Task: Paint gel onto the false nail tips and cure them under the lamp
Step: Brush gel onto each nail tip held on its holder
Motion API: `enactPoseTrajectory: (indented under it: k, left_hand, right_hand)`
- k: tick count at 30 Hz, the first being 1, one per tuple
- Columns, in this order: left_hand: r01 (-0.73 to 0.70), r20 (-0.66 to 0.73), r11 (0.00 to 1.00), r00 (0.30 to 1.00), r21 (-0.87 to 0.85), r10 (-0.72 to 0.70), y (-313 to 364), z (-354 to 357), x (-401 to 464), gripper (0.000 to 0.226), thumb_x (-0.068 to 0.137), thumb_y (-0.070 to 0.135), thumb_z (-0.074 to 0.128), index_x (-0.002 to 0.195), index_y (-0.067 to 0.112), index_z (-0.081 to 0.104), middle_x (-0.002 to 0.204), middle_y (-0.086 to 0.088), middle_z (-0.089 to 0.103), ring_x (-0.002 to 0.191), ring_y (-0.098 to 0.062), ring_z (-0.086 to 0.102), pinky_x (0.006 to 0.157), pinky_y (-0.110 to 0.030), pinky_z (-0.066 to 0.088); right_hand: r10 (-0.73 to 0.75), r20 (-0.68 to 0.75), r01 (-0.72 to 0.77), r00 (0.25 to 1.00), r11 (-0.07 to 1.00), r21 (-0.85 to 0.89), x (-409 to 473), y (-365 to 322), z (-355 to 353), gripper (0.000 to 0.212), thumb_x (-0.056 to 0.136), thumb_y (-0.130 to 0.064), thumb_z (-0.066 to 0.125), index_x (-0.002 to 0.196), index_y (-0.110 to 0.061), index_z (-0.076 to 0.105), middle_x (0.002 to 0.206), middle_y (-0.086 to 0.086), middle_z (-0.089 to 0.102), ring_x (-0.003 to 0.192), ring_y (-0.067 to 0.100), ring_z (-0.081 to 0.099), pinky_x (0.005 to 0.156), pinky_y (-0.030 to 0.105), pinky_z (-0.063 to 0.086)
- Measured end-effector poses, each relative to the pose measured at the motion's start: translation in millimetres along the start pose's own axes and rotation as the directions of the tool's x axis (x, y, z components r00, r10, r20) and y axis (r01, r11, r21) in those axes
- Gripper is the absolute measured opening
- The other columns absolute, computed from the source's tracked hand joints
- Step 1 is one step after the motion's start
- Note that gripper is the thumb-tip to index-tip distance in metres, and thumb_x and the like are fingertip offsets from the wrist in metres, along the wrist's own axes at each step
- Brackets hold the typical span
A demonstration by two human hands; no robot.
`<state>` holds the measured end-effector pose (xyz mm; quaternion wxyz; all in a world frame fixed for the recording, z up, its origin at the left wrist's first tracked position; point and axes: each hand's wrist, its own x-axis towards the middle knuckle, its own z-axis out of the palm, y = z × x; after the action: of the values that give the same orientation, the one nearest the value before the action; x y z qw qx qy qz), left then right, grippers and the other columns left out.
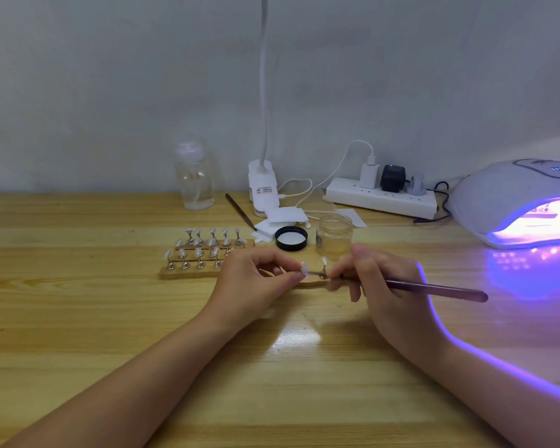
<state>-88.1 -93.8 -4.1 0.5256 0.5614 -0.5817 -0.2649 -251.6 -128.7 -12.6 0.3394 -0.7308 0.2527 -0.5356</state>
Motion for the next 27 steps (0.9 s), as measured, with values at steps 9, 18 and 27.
enactPoseTrajectory:
  k: [9, 18, 27]
  left_hand:
    - [0.007, 0.0, 1.0, 1.0, 0.021, -0.007, -0.5, 0.1, 0.4, 0.012, 0.069, 0.008, 0.077, 0.067, 0.019, 0.072, 0.067, 0.004, 0.067, 0.061, -0.004, 0.053, 0.055, -0.009, 0.041]
    - [0.014, -0.003, 0.999, 1.0, 0.031, -0.014, -0.9, 0.2, 0.9, 0.013, 0.069, 0.007, 0.076, 0.067, 0.019, 0.071, 0.071, -0.001, 0.068, 0.063, -0.006, 0.054, 0.057, -0.011, 0.042]
    - [0.012, -0.008, 1.0, 1.0, 0.028, -0.012, -2.7, 0.4, 1.5, 0.014, 0.07, 0.008, 0.076, 0.066, 0.02, 0.071, 0.065, 0.01, 0.066, 0.063, -0.003, 0.054, 0.056, -0.009, 0.043]
  right_hand:
    - [-0.028, 0.052, 0.027, 0.998, 1.0, 0.013, -1.0, -0.5, 0.2, 0.039, 0.087, -0.038, 0.042, 0.067, -0.018, 0.068, 0.058, -0.001, 0.066, 0.046, 0.002, 0.052, 0.052, 0.015, 0.043]
    - [-0.016, 0.061, 0.016, 0.998, 1.0, -0.004, -0.4, 0.0, 0.8, 0.036, 0.088, -0.039, 0.046, 0.067, -0.019, 0.068, 0.056, -0.004, 0.065, 0.046, 0.003, 0.052, 0.053, 0.015, 0.043]
    - [0.006, 0.046, -0.006, 0.999, 1.0, 0.002, 0.3, 0.8, 1.4, 0.038, 0.086, -0.042, 0.045, 0.066, -0.019, 0.069, 0.057, -0.003, 0.066, 0.046, 0.004, 0.052, 0.052, 0.018, 0.043]
